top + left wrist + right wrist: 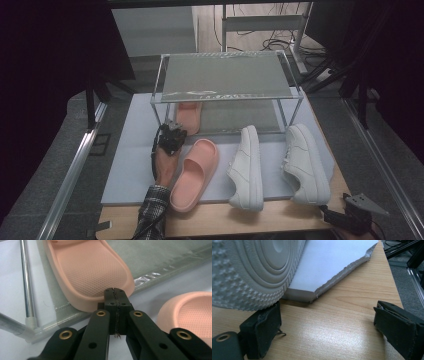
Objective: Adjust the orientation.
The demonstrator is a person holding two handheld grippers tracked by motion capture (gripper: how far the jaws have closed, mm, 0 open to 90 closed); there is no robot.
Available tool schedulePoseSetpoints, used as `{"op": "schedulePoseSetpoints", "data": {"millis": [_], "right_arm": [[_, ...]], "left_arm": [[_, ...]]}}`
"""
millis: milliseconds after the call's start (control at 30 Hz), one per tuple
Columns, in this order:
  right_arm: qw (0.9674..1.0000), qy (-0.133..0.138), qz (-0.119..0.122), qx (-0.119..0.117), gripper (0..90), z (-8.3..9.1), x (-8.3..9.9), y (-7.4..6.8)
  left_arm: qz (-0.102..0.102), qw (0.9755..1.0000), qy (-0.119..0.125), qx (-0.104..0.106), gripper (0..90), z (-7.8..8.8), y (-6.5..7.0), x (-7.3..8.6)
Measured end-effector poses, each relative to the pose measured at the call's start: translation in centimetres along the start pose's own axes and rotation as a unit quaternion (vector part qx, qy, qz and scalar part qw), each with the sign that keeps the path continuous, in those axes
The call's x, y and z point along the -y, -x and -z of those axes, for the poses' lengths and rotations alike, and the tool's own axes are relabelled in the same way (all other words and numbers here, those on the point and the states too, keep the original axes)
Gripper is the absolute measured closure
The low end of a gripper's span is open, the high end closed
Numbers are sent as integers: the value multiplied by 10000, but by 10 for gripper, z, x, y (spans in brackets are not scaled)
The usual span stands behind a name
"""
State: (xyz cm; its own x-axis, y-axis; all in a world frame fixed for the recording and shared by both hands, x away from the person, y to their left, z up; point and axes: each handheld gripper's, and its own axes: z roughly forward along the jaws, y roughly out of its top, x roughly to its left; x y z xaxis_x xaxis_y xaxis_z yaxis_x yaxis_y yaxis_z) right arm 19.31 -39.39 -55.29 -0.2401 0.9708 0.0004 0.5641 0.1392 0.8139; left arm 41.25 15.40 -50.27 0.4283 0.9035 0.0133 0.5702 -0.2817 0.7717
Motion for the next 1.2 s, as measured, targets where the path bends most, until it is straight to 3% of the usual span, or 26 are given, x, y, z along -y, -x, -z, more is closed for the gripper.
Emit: {"op": "schedulePoseSetpoints", "data": {"millis": [100,367,800,1200], "right_arm": [[10000,-4,1,0,74,0,0,0],[10000,21,-3,-2,73,0,0,0],[10000,42,0,-10,72,0,1,0],[10000,65,11,-23,68,-1,1,0]], "left_arm": [[-38,10000,-31,29,896,1,1,1],[114,9997,94,216,891,15,-1,8],[169,9979,68,622,860,54,-11,29],[87,9970,149,760,796,92,-10,50]]}}
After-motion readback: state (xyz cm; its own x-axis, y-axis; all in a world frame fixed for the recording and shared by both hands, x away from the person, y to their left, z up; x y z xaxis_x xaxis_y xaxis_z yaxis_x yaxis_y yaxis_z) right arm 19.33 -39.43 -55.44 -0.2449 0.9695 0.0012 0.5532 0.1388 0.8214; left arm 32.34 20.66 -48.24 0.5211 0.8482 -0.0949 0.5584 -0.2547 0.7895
